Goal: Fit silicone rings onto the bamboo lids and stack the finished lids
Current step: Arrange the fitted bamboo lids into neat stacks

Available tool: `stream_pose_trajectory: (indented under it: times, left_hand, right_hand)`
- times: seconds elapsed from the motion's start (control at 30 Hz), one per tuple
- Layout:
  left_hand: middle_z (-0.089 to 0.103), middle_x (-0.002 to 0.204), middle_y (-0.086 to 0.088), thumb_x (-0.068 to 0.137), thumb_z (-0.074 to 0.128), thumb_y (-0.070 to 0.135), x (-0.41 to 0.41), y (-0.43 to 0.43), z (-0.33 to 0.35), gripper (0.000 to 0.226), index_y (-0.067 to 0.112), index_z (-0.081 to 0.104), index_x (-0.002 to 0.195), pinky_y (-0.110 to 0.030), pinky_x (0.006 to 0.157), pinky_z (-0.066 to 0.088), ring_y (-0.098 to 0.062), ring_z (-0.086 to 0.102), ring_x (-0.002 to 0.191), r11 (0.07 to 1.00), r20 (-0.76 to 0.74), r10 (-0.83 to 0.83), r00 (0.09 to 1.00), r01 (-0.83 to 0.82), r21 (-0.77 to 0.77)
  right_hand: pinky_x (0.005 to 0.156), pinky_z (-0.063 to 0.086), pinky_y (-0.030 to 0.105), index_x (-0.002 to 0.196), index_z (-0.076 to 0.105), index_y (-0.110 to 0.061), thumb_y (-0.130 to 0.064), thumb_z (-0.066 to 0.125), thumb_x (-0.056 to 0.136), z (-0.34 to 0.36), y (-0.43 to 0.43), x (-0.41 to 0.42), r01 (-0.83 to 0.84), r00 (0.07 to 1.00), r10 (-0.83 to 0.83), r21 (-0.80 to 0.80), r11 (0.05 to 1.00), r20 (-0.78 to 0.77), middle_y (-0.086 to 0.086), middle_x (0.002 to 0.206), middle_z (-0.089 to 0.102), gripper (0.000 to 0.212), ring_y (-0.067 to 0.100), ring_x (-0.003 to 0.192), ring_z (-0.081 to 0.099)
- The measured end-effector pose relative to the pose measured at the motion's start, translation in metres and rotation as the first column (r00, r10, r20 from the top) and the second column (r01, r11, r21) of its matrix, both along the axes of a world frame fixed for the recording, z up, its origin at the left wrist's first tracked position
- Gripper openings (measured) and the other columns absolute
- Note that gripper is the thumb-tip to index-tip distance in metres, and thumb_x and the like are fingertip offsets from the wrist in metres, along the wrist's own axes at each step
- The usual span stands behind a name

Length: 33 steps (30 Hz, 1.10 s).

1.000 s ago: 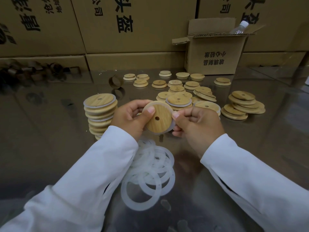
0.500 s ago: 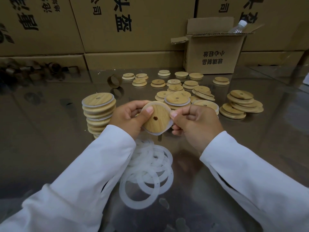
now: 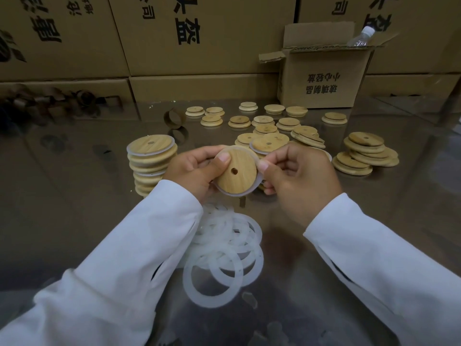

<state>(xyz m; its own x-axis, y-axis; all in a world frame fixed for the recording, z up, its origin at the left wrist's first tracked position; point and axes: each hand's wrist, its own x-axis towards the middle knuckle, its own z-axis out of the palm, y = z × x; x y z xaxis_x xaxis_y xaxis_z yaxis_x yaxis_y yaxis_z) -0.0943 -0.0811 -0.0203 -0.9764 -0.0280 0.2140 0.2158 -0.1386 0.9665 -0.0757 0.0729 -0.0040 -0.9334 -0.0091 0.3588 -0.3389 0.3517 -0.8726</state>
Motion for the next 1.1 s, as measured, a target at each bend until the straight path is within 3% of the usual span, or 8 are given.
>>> stream_pose_trajectory:
  times: [0.13, 0.37, 0.5, 0.6, 0.7, 0.77, 0.87, 1.1]
  left_hand:
    - [0.073, 0.074, 0.004, 0.086, 0.056, 0.007, 0.0, 0.003, -0.004, 0.014, 0.017, 0.066, 0.089, -0.027, 0.066, 0.057, -0.011, 0.068, 0.072, 0.998, -0.053, 0.025, 0.998, -0.028, -0.058]
    - [0.073, 0.073, 0.004, 0.085, 0.057, 0.008, 0.0, 0.005, -0.007, 0.013, 0.016, 0.066, 0.089, -0.024, 0.062, 0.057, -0.008, 0.069, 0.07, 0.999, 0.003, 0.009, 1.0, -0.009, -0.033]
    - [0.071, 0.064, 0.007, 0.085, 0.059, 0.007, -0.001, 0.006, -0.007, 0.01, 0.014, 0.065, 0.087, -0.023, 0.06, 0.057, -0.006, 0.068, 0.064, 0.995, 0.042, 0.093, 0.995, -0.094, 0.015]
    - [0.069, 0.069, 0.006, 0.084, 0.062, 0.01, -0.003, 0.006, -0.009, 0.01, 0.019, 0.064, 0.083, -0.028, 0.069, 0.057, -0.009, 0.067, 0.069, 0.972, 0.041, 0.234, 0.971, -0.234, -0.01]
    - [0.065, 0.079, 0.001, 0.085, 0.063, 0.016, -0.007, 0.004, -0.012, 0.008, 0.023, 0.063, 0.081, -0.035, 0.079, 0.053, -0.018, 0.063, 0.079, 0.918, 0.027, 0.383, 0.923, -0.377, -0.121]
    - [0.062, 0.074, 0.001, 0.084, 0.065, 0.019, -0.008, 0.003, -0.015, 0.003, 0.02, 0.063, 0.082, -0.026, 0.071, 0.053, -0.015, 0.061, 0.072, 0.875, -0.001, 0.445, 0.895, -0.435, -0.213]
    - [0.057, 0.068, 0.007, 0.083, 0.066, 0.021, -0.007, 0.004, -0.018, 0.004, 0.019, 0.062, 0.084, -0.003, 0.048, 0.04, -0.005, 0.054, 0.062, 0.787, -0.097, 0.493, 0.865, -0.491, -0.375]
    - [0.051, 0.06, 0.008, 0.084, 0.063, 0.032, -0.011, 0.003, -0.018, 0.014, 0.019, 0.057, 0.082, -0.022, 0.052, 0.033, -0.007, 0.047, 0.058, 0.664, -0.103, 0.505, 0.857, -0.462, -0.588]
  right_hand:
    - [0.044, 0.045, 0.008, 0.071, 0.061, -0.016, -0.011, 0.063, 0.086, -0.001, 0.001, 0.0, -0.014, 0.991, 0.037, -0.179, 0.984, 0.125, 0.0, 0.058, 0.059, 0.016, -0.002, 0.042, 0.055]
    - [0.047, 0.048, 0.011, 0.068, 0.066, -0.021, -0.013, 0.068, 0.081, -0.005, 0.004, -0.005, 0.011, 0.981, 0.053, -0.324, 0.946, 0.187, -0.007, 0.051, 0.059, 0.015, -0.002, 0.042, 0.054]
    - [0.054, 0.051, 0.02, 0.076, 0.061, -0.03, -0.02, 0.063, 0.086, -0.008, 0.009, -0.012, 0.089, 0.986, -0.049, -0.258, 0.962, 0.159, -0.009, 0.061, 0.064, 0.014, -0.002, 0.046, 0.058]
    - [0.067, 0.053, 0.03, 0.085, 0.058, -0.03, -0.019, 0.06, 0.088, -0.013, 0.012, -0.018, 0.134, 0.989, -0.119, -0.186, 0.973, 0.092, -0.004, 0.066, 0.064, 0.011, 0.004, 0.054, 0.062]
    - [0.069, 0.052, 0.026, 0.089, 0.057, -0.03, -0.017, 0.059, 0.087, -0.02, 0.012, -0.019, 0.131, 0.991, -0.131, -0.059, 0.99, 0.0, 0.0, 0.068, 0.063, 0.013, 0.009, 0.066, 0.062]
    - [0.058, 0.044, 0.013, 0.088, 0.056, -0.031, -0.015, 0.058, 0.087, -0.024, 0.01, -0.018, 0.111, 0.992, -0.108, 0.044, 0.993, -0.068, -0.005, 0.065, 0.059, 0.016, 0.001, 0.059, 0.055]
    - [0.055, 0.041, 0.018, 0.089, 0.054, -0.031, -0.013, 0.057, 0.086, -0.028, 0.008, -0.019, 0.098, 0.99, -0.08, 0.158, 0.983, -0.114, -0.008, 0.062, 0.055, 0.018, 0.001, 0.061, 0.052]
    - [0.059, 0.044, 0.023, 0.088, 0.053, -0.032, -0.015, 0.057, 0.086, -0.033, 0.008, -0.021, 0.08, 0.992, -0.059, 0.192, 0.978, -0.114, -0.012, 0.059, 0.053, 0.017, 0.005, 0.057, 0.051]
